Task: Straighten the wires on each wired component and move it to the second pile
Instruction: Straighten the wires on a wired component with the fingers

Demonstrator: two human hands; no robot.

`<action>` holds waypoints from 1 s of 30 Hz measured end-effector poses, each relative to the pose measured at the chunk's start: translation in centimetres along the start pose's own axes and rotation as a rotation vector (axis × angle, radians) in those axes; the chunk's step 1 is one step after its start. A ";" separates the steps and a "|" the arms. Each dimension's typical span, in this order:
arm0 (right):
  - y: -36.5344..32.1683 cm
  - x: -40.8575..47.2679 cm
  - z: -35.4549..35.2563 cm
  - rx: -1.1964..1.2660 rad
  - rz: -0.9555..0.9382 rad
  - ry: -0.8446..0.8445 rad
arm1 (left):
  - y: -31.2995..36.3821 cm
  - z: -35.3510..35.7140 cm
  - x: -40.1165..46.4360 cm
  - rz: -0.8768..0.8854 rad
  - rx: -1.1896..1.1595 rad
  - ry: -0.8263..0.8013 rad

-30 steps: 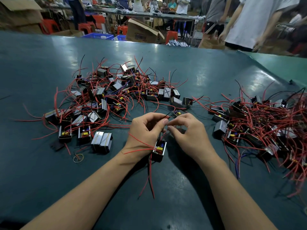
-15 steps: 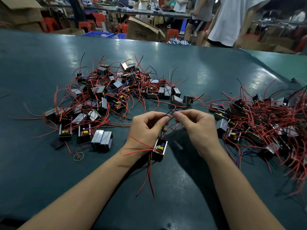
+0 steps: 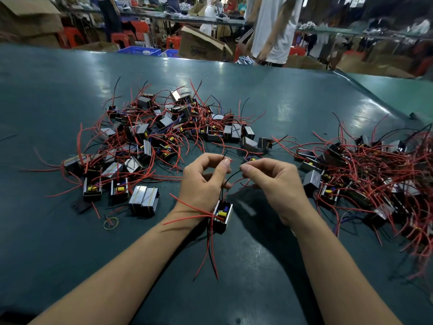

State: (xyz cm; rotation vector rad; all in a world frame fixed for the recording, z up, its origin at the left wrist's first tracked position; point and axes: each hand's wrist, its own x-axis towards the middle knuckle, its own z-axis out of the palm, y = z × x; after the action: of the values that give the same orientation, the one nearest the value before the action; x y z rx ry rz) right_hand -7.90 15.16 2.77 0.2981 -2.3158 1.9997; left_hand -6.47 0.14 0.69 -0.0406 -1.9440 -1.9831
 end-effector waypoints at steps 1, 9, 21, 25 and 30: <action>0.0 -0.1 0.1 0.005 -0.007 -0.004 | 0.0 0.0 0.0 0.001 0.005 -0.010; -0.1 -0.3 0.5 0.127 -0.010 -0.013 | -0.1 0.1 -0.3 0.150 0.098 -0.108; 0.5 0.1 0.9 0.140 0.017 0.024 | 0.2 0.0 -0.4 0.123 0.067 -0.134; 0.6 0.2 0.8 0.165 0.029 0.043 | 0.3 0.1 -0.5 0.105 0.059 -0.176; 0.4 0.1 0.8 0.228 0.048 0.014 | 0.3 0.1 -0.4 0.083 0.048 -0.138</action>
State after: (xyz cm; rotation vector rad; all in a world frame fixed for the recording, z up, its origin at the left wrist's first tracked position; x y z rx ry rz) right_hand -8.03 14.43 2.25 0.2415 -2.1064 2.2849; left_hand -6.04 0.29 0.89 -0.2482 -2.0390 -1.9249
